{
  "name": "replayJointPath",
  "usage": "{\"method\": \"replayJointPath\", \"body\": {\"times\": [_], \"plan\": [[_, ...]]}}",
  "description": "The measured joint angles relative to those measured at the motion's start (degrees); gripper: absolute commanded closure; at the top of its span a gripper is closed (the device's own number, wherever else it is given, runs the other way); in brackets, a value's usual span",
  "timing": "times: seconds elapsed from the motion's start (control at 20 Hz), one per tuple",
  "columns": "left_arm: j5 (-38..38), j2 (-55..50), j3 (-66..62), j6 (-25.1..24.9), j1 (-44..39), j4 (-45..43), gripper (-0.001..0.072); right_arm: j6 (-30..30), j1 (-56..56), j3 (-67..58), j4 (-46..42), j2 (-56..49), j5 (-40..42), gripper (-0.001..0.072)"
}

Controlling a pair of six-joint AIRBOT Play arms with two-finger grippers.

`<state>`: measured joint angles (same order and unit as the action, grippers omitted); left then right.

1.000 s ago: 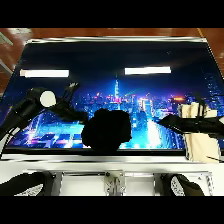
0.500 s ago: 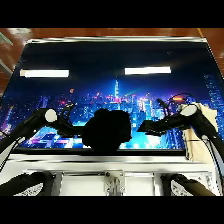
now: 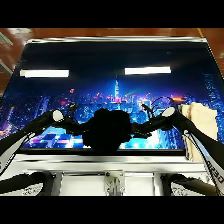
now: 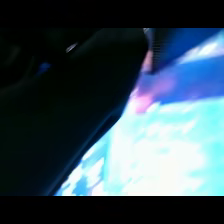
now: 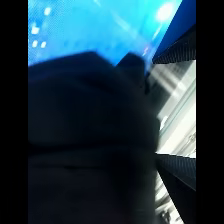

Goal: Fold the shirts.

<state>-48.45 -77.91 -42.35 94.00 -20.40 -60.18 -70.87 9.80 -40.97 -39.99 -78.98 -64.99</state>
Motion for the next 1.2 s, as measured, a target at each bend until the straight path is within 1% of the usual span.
{"method": "replayJointPath", "body": {"times": [0.1, 0.15, 0.2, 0.25, 0.35, 0.45, 0.6, 0.8, 0.9, 1.05, 1.2], "plan": [[1.33, -0.72, 0.02, -1.64, 0.02, 2.14, 0.0473, 0.00, 1.77, 0.00, 2.12, -1.36, 1.90, 0.0045], [1.77, -0.92, 0.02, -2.19, -0.02, 2.93, 0.0606, 0.02, 2.69, 0.00, 3.06, -1.99, 3.08, 0.0222], [2.01, -1.11, 0.09, -2.73, -0.02, 3.21, 0.0664, 0.00, 3.69, 0.02, 4.20, -2.60, 4.13, 0.0495], [2.10, -1.16, 0.04, -3.34, 0.00, 3.69, 0.0665, 0.00, 4.59, 0.02, 5.05, -3.02, 5.18, 0.0648], [2.03, -1.09, -0.61, -4.85, 0.00, 4.31, 0.0666, 0.09, 5.66, -0.15, 6.38, -3.30, 6.51, 0.0653], [1.27, -0.02, -2.75, -6.45, 0.02, 3.69, 0.0666, 0.79, 5.75, -1.20, 6.40, -2.54, 5.90, 0.0653], [-2.29, 3.63, -9.90, -7.67, 0.11, -1.84, 0.0666, 1.57, 3.74, -5.79, 1.03, 1.46, 0.42, 0.0654], [-8.57, 11.91, -26.01, -7.15, 0.11, -11.67, 0.0665, 2.08, -1.14, -17.84, -11.17, 12.02, -9.53, 0.0653], [-9.77, 16.24, -34.21, -6.75, 0.11, -14.01, 0.0666, 2.10, -3.82, -25.11, -15.04, 18.34, -12.48, 0.0653], [-10.95, 22.73, -44.76, -6.56, 0.09, -16.59, 0.0665, 1.57, -6.84, -35.71, -17.92, 27.17, -13.25, 0.0653], [-13.38, 28.30, -49.66, -6.25, 0.07, -20.63, 0.0665, 0.37, -8.09, -42.58, -18.97, 34.05, -13.18, 0.0653]]}}
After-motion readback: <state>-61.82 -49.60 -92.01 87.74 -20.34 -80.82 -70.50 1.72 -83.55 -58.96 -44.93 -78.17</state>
